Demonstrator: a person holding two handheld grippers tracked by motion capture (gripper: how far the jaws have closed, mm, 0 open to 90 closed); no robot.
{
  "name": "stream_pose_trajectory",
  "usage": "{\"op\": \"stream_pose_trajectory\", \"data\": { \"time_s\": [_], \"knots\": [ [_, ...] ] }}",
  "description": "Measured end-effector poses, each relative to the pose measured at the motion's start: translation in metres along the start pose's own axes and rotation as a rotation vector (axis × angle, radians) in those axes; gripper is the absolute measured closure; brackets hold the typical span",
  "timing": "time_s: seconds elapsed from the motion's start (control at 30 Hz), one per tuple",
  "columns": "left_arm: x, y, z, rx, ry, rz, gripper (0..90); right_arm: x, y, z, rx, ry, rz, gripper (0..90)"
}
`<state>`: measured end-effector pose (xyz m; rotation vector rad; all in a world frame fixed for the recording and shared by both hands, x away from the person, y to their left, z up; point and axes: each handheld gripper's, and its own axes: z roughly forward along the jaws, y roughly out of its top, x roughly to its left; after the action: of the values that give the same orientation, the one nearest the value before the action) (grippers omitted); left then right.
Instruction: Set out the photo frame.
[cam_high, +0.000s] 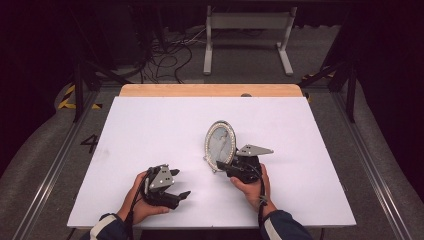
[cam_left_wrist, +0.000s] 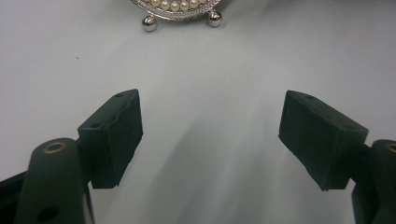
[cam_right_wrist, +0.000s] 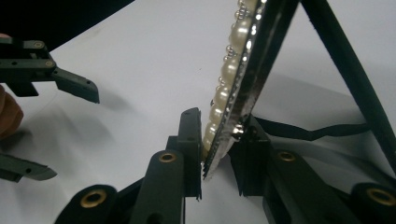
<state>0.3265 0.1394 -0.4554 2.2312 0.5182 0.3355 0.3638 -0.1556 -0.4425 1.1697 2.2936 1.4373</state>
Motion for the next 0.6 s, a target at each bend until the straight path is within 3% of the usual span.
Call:
{"op": "stream_pose_trajectory", "data": {
  "time_s": [0.3,0.6],
  "knots": [
    [0.009,0.01,0.008,-0.018,-0.006,-0.001,20.9,0.001,-0.005,-0.01,0.014,0.012,-0.002,77.7],
    [0.036,0.034,0.03,-0.06,-0.053,-0.034,20.1,0.007,-0.007,-0.019,-0.002,-0.038,-0.03,69.0]
  ]
}}
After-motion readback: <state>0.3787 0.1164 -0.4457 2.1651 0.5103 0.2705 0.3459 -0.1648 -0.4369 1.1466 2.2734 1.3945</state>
